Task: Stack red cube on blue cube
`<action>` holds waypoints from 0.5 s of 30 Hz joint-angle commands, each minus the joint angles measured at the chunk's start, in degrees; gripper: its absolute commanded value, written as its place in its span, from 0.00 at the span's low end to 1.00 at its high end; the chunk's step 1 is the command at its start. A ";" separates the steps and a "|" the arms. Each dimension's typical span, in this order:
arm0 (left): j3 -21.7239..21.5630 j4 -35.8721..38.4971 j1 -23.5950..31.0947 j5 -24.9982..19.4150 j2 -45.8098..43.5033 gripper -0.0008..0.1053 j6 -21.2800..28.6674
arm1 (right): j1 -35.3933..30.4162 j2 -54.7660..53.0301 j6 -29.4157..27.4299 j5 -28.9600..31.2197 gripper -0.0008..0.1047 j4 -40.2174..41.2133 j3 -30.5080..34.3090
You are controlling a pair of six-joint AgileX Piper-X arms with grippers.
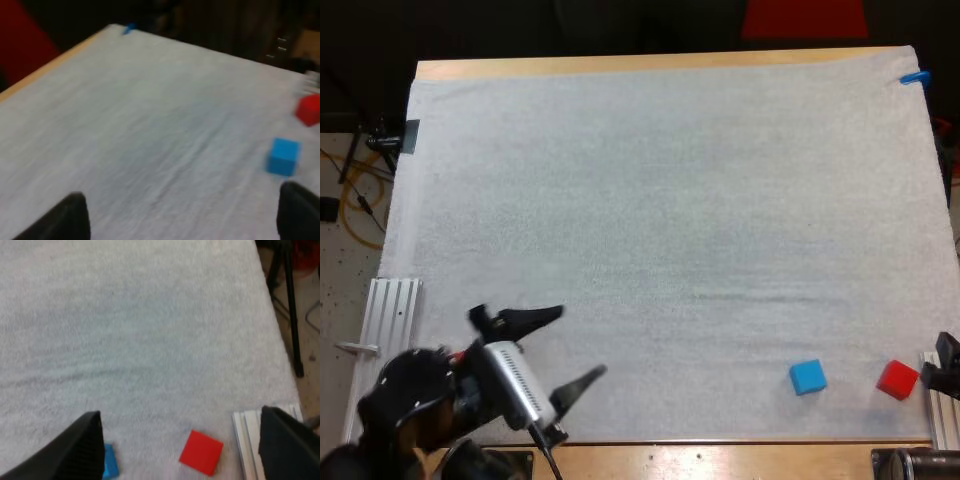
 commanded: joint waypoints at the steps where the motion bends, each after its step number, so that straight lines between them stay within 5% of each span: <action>1: -1.73 -0.37 -3.34 0.49 2.01 0.70 1.01 | -0.08 1.32 0.61 -0.51 0.61 3.06 -2.33; 10: -5.73 2.63 -21.84 0.49 13.16 0.70 3.21 | -0.08 4.20 7.44 -7.87 0.61 5.63 -5.23; 15: -5.73 2.43 -28.74 -1.33 16.89 0.70 3.21 | -0.08 6.02 6.62 -5.98 0.61 5.63 -5.23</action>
